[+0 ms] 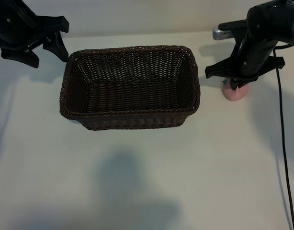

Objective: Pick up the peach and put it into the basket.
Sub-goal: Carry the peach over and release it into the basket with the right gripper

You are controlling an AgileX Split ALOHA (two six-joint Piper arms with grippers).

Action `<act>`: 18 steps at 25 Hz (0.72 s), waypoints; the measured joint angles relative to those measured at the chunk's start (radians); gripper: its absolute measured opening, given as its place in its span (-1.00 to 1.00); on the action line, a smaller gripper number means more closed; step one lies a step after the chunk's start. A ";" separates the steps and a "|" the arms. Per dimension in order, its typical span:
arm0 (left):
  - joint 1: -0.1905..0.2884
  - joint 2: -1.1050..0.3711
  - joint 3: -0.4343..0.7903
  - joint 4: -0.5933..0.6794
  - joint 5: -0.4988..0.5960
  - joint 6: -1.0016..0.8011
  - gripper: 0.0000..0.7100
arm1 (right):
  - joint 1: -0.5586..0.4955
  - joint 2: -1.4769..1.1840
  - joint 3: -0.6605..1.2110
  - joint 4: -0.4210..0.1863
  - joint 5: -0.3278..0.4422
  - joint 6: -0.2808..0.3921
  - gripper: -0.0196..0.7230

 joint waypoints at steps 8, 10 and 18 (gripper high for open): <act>0.000 0.000 0.000 0.001 0.000 0.000 0.66 | 0.000 -0.050 -0.131 -0.007 0.165 -0.029 -0.83; 0.000 0.000 0.000 0.001 0.000 0.000 0.66 | 0.000 -0.051 -0.165 -0.014 0.193 -0.029 -0.83; 0.000 0.000 0.000 0.001 0.000 0.000 0.66 | 0.000 -0.051 -0.268 -0.018 0.299 -0.050 -0.83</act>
